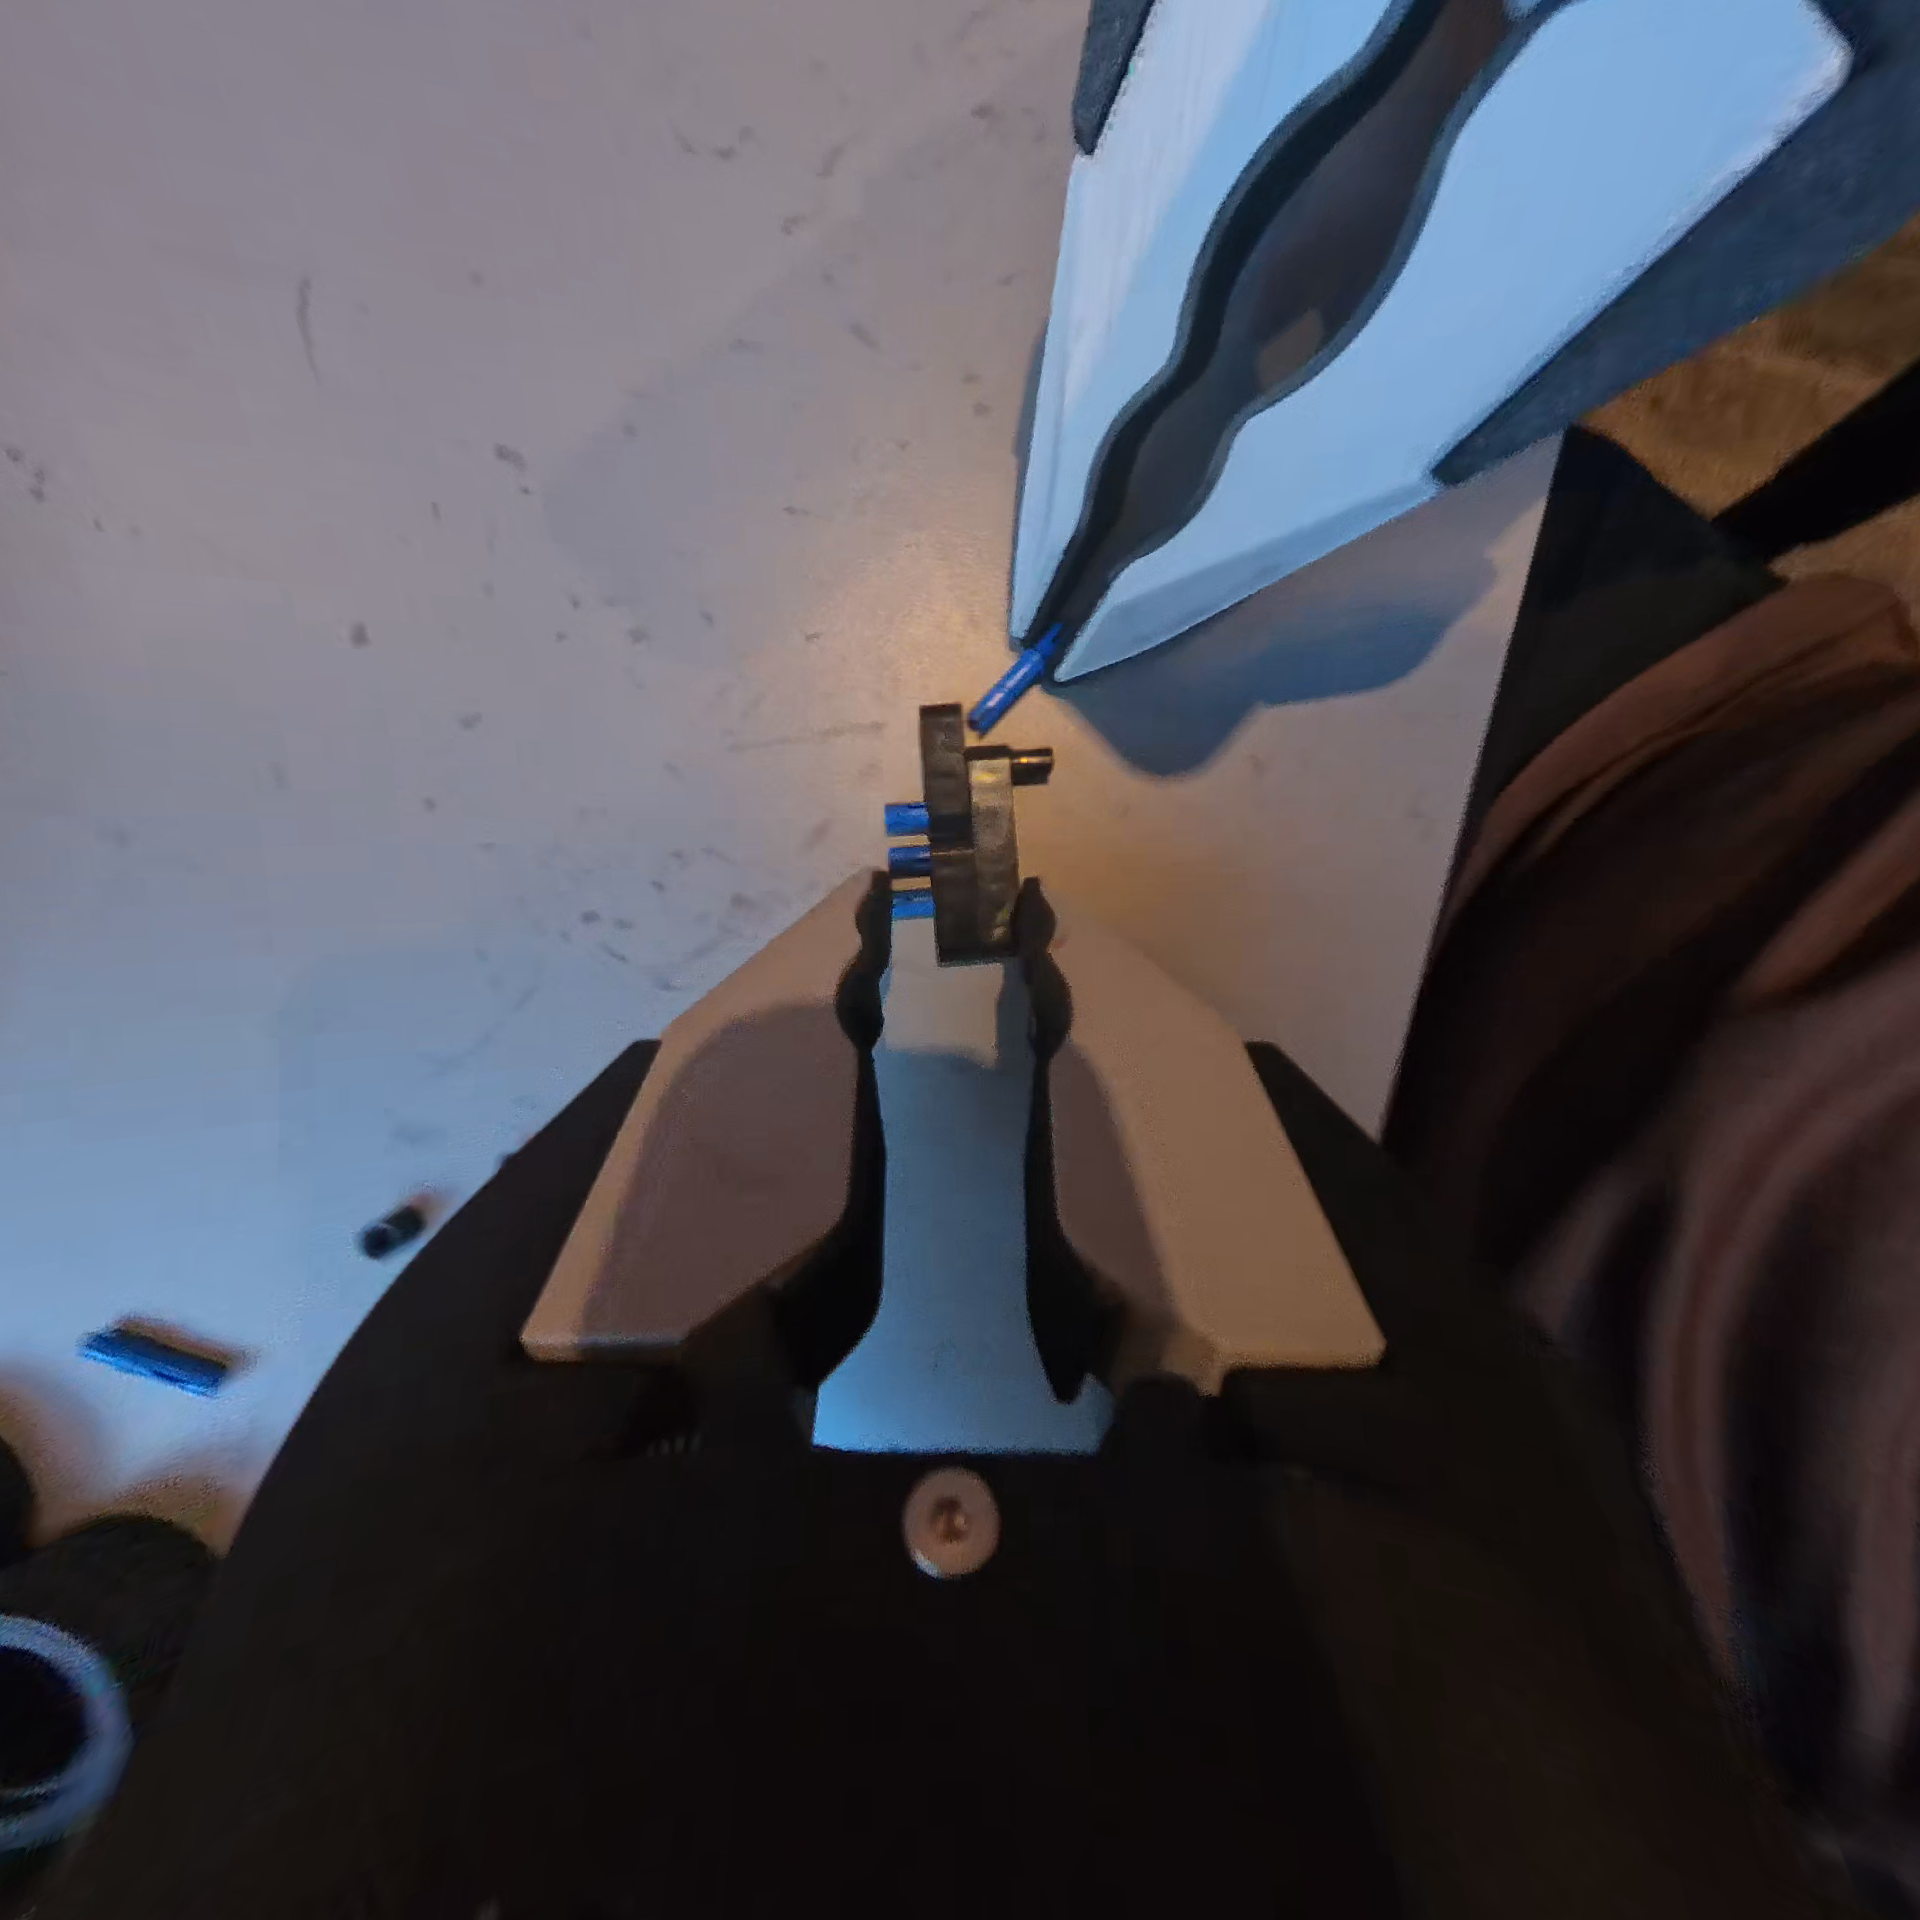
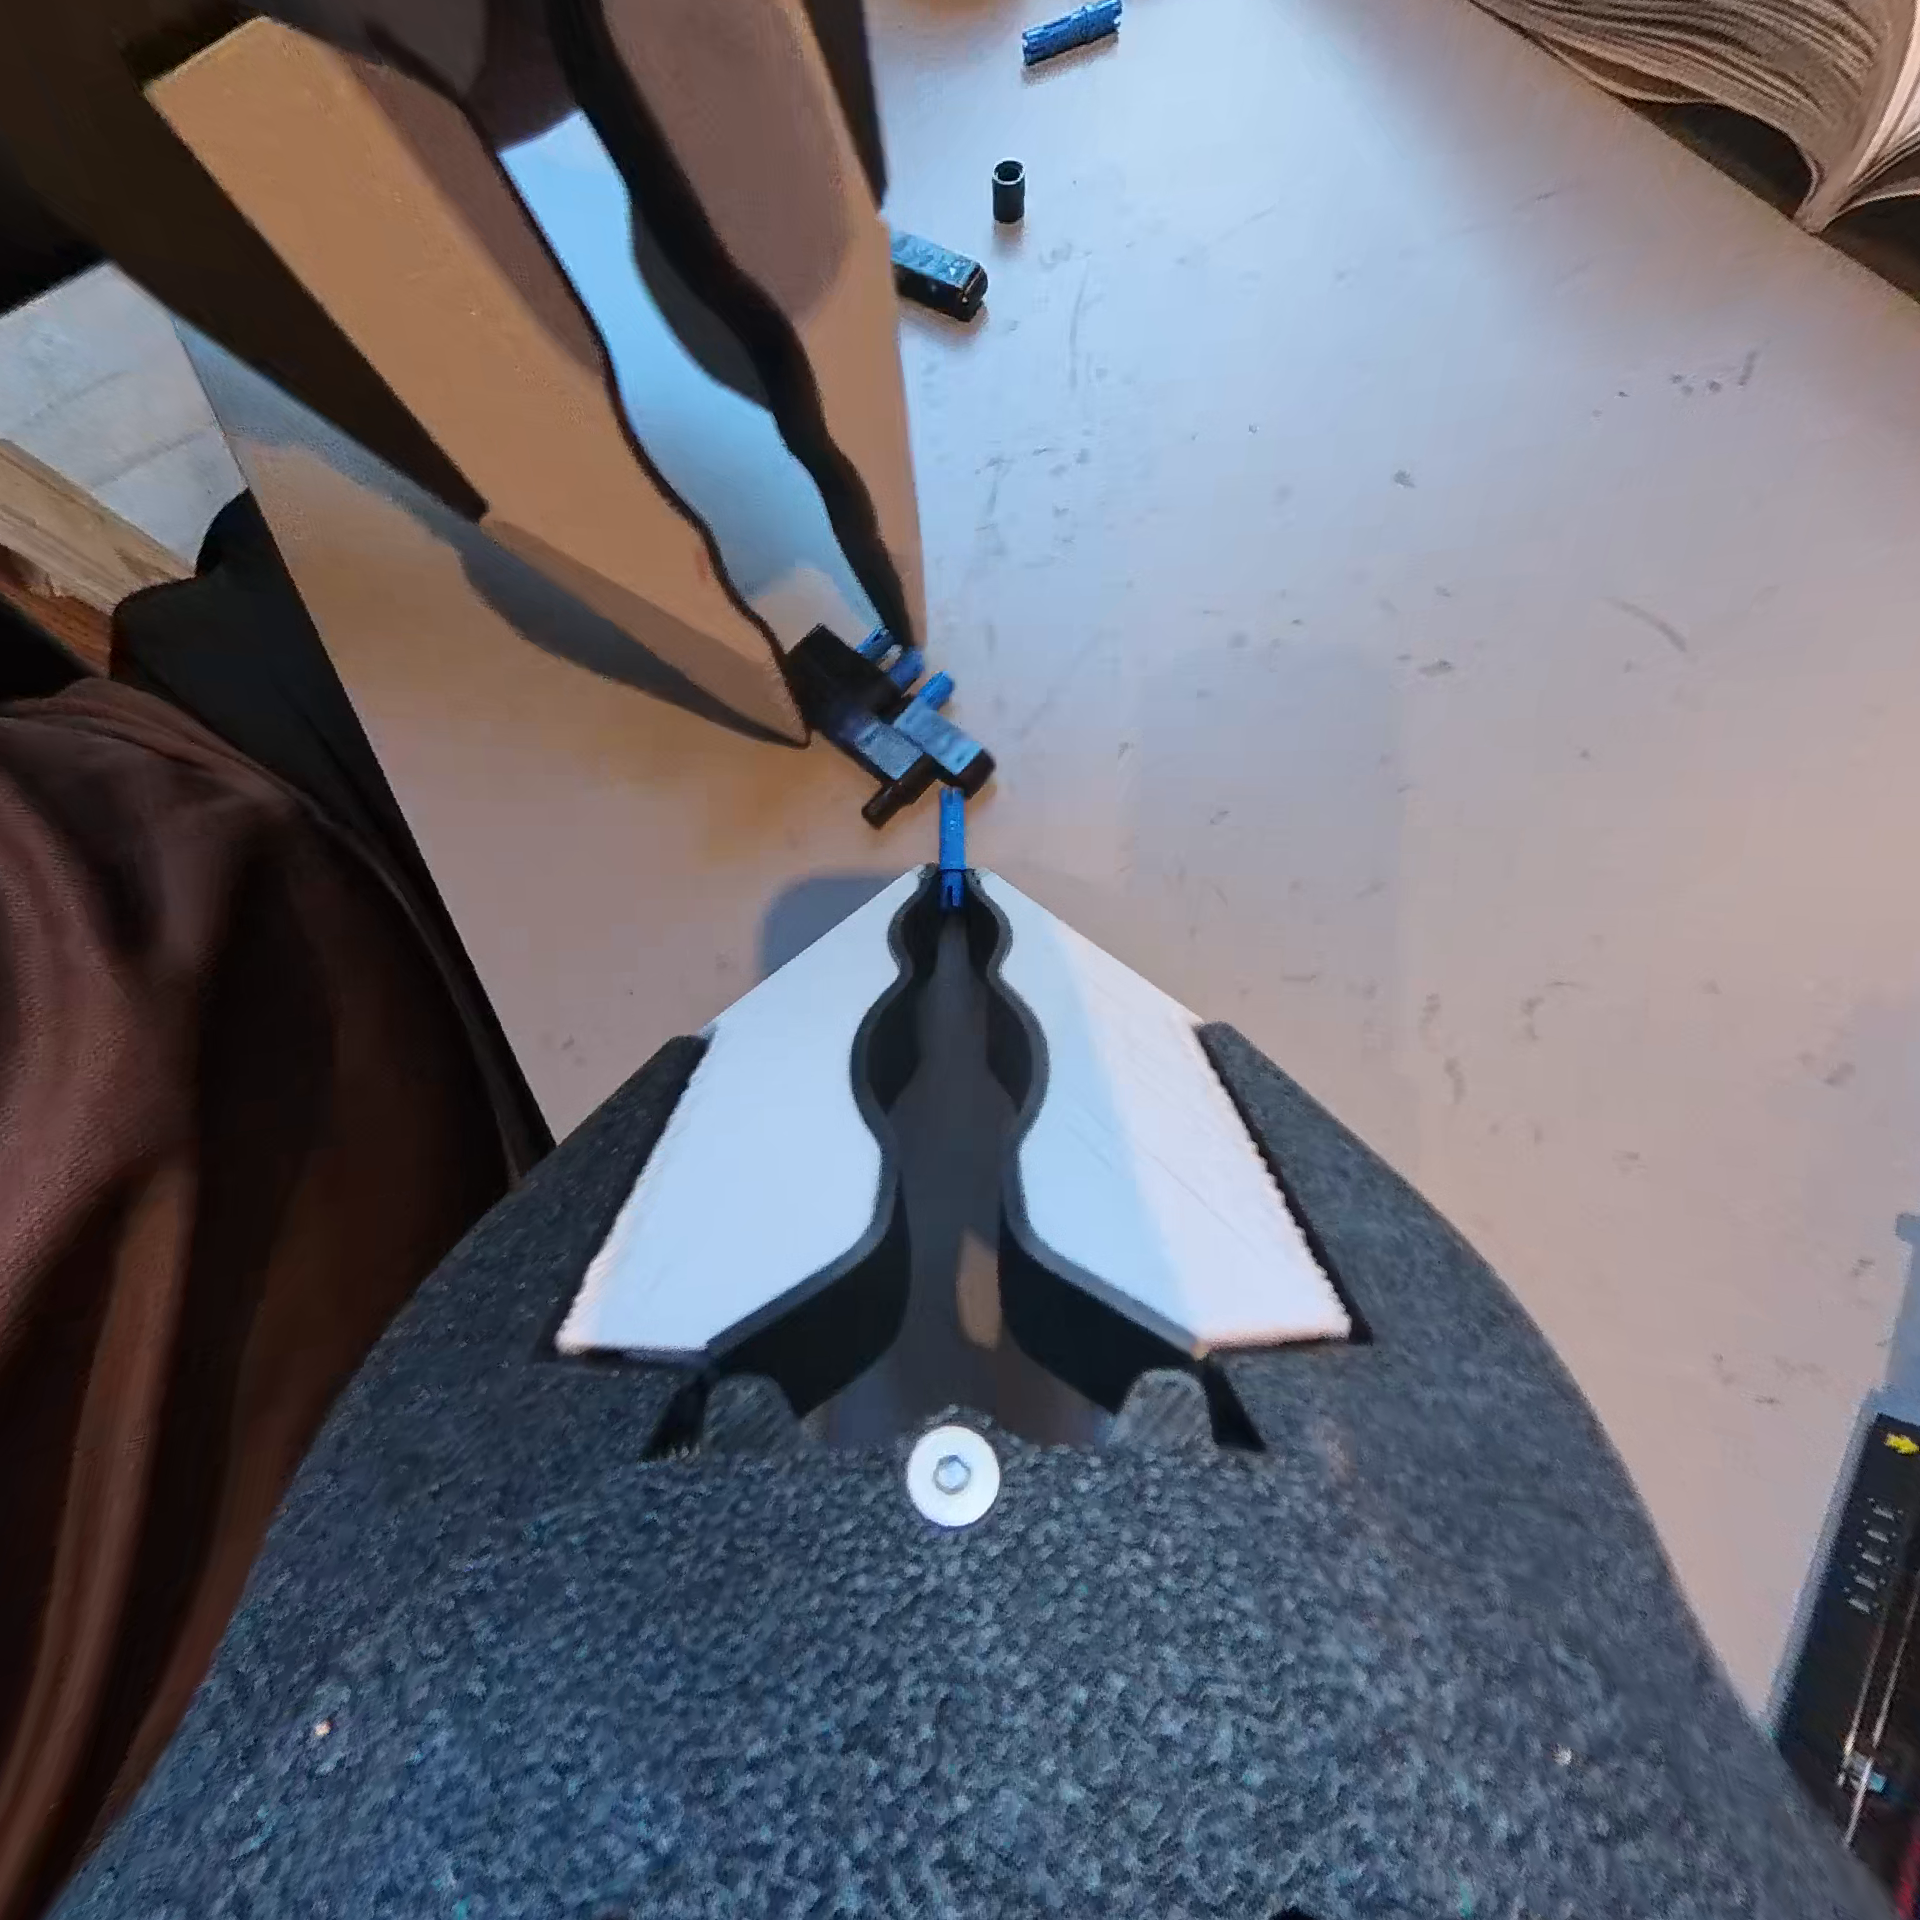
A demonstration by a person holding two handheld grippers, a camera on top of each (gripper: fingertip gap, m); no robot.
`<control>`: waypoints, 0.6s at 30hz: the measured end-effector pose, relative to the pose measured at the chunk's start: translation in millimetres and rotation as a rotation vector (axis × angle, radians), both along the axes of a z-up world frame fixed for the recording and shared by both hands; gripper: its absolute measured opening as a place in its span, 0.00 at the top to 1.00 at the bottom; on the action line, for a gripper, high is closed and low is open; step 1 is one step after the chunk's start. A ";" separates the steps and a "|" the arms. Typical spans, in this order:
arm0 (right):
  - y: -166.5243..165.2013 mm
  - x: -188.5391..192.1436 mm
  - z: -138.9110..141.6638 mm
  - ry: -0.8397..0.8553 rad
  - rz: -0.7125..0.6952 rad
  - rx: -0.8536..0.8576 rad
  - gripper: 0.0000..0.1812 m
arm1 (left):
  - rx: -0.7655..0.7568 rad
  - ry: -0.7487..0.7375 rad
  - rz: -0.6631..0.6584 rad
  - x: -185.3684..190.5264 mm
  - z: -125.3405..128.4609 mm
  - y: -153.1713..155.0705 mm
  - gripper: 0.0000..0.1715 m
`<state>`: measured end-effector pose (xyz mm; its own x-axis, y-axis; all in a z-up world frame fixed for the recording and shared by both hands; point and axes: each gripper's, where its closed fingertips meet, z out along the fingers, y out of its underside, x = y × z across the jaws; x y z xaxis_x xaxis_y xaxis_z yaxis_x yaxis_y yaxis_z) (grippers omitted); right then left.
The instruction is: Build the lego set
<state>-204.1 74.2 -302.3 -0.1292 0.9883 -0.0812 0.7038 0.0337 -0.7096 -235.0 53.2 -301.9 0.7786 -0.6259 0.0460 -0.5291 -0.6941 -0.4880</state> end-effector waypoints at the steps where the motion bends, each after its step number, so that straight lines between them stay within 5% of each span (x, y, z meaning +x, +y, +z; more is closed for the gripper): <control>1: 0.0 -0.4 0.0 0.001 -0.003 0.000 0.98 | -0.007 -0.019 0.046 2.7 0.5 -1.6 0.87; 5: 0.1 -1.2 -0.1 -0.002 -0.011 -0.012 0.98 | 0.007 -0.079 0.181 8.2 2.0 -3.0 0.86; 13: 0.3 -2.3 0.1 -0.004 -0.018 -0.047 0.98 | 0.002 -0.098 0.120 9.0 3.6 1.3 0.75; 18: 0.4 -2.4 0.4 -0.005 -0.022 -0.068 0.98 | 0.049 -0.073 0.077 18.3 0.7 11.3 0.90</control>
